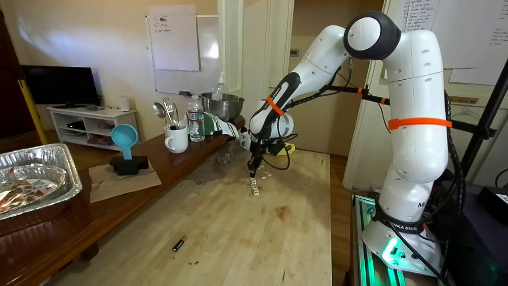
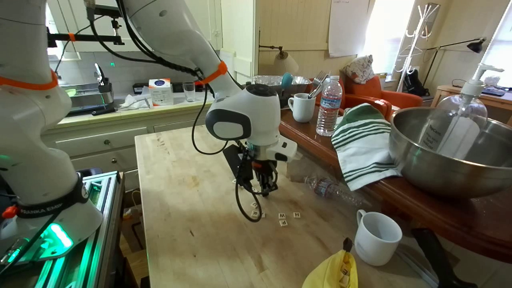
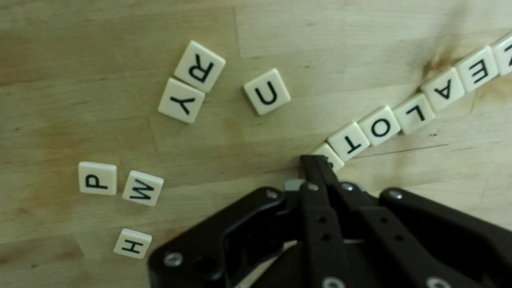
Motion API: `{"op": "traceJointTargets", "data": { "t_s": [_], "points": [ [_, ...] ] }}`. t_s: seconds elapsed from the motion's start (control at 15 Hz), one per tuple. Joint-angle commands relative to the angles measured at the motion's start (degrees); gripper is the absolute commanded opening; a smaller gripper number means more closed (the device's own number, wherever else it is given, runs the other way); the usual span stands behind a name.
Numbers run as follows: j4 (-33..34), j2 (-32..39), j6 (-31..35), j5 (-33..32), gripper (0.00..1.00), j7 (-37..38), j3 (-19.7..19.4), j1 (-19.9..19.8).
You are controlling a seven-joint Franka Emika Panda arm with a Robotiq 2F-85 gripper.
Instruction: Spell the word 'Zealots' using the tiles.
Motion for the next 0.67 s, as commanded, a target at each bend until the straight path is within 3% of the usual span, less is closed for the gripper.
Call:
{"op": "traceJointTargets", "data": {
  "t_s": [0.0,0.6],
  "points": [
    [-2.2,-0.5,0.5,1.5,0.00,0.2,1.1,-0.2],
    [-4.9,-3.6,0.1,3.9,0.00,-1.4,2.4,-0.5]
  ]
}}
